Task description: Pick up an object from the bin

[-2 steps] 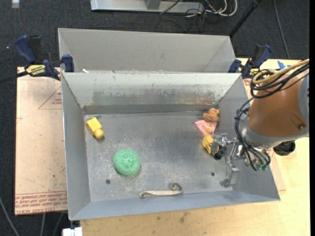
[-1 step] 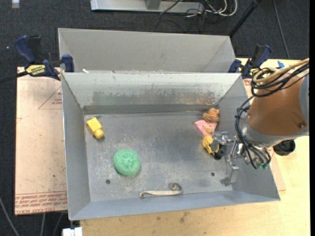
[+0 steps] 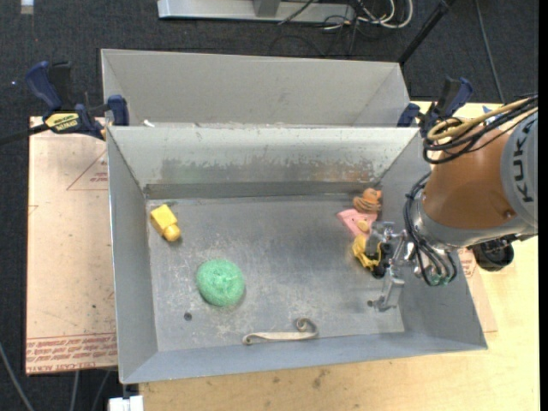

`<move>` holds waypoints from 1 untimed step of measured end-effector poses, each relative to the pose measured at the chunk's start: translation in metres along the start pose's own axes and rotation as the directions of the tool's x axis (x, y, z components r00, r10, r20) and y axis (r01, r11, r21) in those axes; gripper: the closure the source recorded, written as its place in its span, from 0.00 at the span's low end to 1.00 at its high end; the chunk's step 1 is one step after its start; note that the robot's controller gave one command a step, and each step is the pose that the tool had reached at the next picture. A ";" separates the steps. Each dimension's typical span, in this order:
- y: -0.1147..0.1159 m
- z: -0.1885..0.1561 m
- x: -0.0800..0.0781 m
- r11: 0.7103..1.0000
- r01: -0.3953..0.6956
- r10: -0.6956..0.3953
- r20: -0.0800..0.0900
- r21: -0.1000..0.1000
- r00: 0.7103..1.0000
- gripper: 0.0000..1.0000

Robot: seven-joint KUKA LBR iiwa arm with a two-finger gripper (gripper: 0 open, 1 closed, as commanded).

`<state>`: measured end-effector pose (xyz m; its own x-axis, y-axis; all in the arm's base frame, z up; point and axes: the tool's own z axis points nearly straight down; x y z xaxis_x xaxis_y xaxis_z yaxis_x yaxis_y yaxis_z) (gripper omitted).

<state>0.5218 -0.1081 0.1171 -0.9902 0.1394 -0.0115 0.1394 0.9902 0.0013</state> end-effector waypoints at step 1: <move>0.004 0.016 -0.020 0.998 -0.068 0.068 -0.015 0.001 0.998 0.00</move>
Offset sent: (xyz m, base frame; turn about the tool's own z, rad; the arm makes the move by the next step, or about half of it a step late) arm 0.0514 -0.0219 -0.0003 0.0828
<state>0.5426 -0.1069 0.1010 -0.9785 0.2062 0.0037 0.2062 0.9785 0.0008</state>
